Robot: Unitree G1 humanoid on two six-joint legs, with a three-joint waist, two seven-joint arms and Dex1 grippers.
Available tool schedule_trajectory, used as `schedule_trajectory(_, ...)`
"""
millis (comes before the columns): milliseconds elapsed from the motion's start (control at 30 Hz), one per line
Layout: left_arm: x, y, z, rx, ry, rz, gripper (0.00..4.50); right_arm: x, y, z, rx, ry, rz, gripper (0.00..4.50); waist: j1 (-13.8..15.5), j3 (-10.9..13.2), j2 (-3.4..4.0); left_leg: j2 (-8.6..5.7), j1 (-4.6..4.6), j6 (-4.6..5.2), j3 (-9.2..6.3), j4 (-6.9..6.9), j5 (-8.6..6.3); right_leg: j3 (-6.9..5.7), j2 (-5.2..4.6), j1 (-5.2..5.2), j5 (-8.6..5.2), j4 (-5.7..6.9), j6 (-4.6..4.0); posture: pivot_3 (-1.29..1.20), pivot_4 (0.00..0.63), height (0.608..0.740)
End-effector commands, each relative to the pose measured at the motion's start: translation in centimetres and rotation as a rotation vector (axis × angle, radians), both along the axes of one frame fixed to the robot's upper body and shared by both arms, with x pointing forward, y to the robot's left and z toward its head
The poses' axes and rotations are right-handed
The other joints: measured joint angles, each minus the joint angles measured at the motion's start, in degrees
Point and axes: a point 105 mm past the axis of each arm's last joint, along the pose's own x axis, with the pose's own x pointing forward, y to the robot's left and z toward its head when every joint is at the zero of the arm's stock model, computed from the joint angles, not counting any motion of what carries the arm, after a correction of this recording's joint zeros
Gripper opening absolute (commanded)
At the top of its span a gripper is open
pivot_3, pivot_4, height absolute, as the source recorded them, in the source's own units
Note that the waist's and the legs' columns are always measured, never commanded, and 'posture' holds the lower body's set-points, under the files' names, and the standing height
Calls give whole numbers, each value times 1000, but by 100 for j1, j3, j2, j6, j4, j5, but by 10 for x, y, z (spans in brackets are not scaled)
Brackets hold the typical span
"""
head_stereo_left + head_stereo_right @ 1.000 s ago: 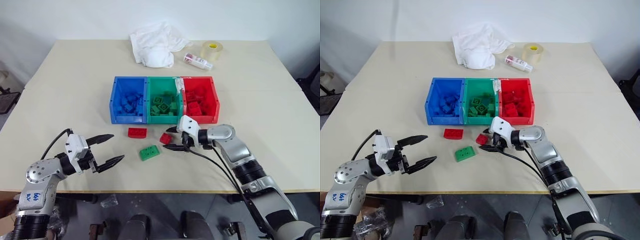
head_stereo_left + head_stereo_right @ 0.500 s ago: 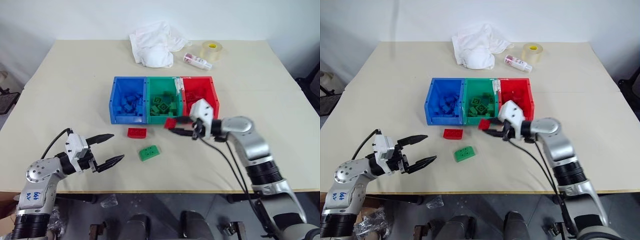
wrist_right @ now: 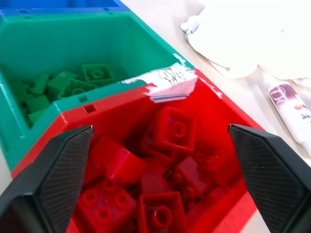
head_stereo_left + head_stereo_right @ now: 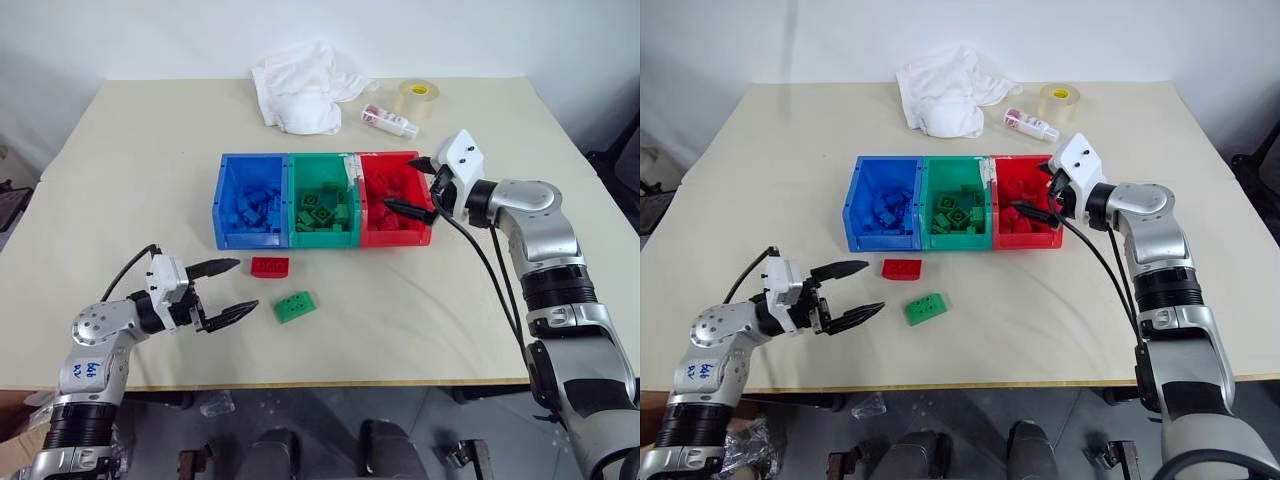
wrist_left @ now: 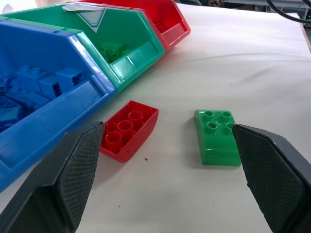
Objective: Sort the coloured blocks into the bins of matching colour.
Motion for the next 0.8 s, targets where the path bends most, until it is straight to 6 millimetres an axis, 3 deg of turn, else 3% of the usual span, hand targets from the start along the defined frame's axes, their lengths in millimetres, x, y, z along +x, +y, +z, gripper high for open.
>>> schedule_trajectory(33, 0, 1, 4, 9, -26, -8, 4500, -19, 8, 14, -13, -45, 112, 4461, 5, 0, 0, 0, 0, 0, 0, 1, 0, 1, 0, 0, 0, 0, 0, 0, 150, 740)
schedule_trajectory(167, -1, 4, 4, 13, -20, -5, 4500, -63, 6, -5, -68, 17, 295, 4461, 60, 0, 0, -2, -1, 1, -21, 5, -1, -9, -1, 9, 0, 1, 0, 0, 150, 740)
schedule_trajectory(233, -2, 4, 4, 14, -19, -4, 4500, -75, 2, -8, -84, 35, 329, 4461, 62, 0, 0, -7, -8, 4, -20, 8, -2, -8, -4, 8, 0, -2, 0, 0, 150, 740)
schedule_trajectory(367, -5, 7, 3, 19, -17, 1, 4500, -116, -33, -33, -217, 207, 411, 4461, 109, 0, 0, -1, -5, 5, -9, 12, -2, -5, -2, 10, 0, -5, 1, 0, 150, 740)
schedule_trajectory(500, -14, 10, 0, 37, -6, -2, 4500, -124, -58, -42, -277, 276, 362, 4461, 131, 1, -1, 2, -2, 5, 10, 12, -2, 1, -3, 12, 0, -15, 1, 0, 150, 740)
schedule_trajectory(800, -44, 12, -4, 86, 32, -22, 4500, -121, -50, -38, -252, 265, 376, 4461, 168, 1, -1, 16, -1, 3, 19, 11, -3, 6, -1, 11, 0, -30, 1, 0, 150, 740)
